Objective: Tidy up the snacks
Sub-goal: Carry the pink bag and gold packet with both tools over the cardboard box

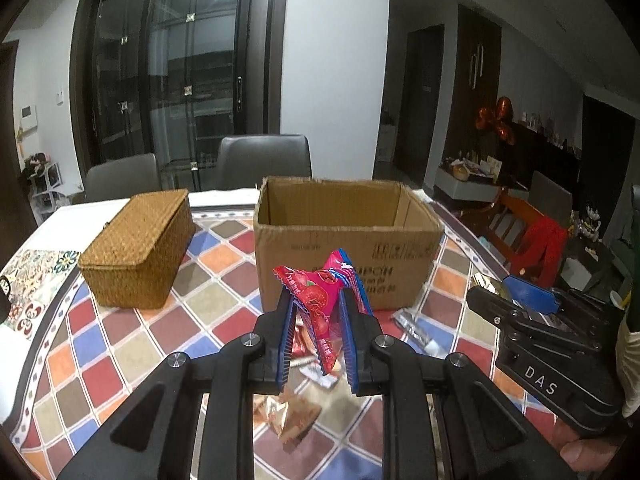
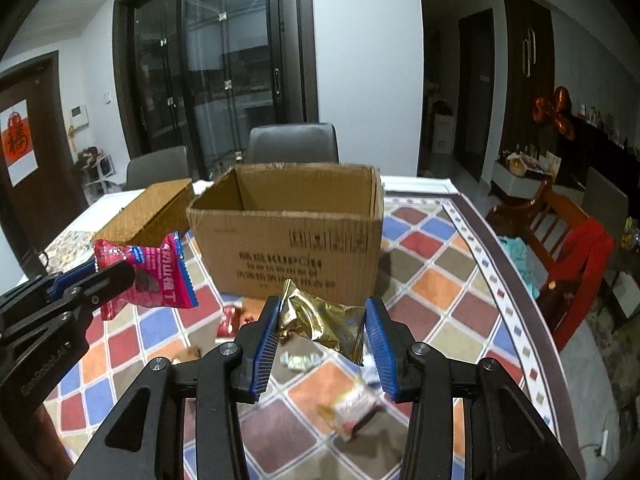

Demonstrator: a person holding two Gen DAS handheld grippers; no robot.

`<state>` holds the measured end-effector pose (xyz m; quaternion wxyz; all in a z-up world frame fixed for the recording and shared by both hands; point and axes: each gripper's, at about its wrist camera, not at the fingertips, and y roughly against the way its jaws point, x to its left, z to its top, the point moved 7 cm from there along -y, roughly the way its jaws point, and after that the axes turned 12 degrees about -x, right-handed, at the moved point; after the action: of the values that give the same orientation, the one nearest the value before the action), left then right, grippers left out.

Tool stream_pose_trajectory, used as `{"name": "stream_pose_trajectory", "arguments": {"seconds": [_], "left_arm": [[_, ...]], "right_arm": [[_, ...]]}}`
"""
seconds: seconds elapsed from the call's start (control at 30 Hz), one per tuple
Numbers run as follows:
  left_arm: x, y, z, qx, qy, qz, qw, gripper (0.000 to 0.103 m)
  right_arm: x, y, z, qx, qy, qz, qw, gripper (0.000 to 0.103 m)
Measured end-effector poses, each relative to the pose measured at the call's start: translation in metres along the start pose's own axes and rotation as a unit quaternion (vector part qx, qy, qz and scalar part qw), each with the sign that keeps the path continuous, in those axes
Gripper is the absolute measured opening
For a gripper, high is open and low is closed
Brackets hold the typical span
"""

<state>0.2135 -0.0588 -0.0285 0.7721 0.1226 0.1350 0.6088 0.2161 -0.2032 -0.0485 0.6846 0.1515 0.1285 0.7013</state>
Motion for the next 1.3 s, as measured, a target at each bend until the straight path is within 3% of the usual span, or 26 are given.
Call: {"name": "stream_pose_trajectory", "arguments": {"seconds": [0.6,1.3], "left_arm": [[0.020,-0.039,0.048,-0.039,-0.006,0.015,0.9991,0.022],[0.028,-0.111,0.079,-0.061,-0.019,0.025,0.9976,0.022]], "right_arm": [[0.005,-0.031,0.056,-0.048,0.012,-0.001,0.999,0.044],[-0.009,-0.091,0.090,-0.063,-0.001,-0.022,0.998,0.044]]}}
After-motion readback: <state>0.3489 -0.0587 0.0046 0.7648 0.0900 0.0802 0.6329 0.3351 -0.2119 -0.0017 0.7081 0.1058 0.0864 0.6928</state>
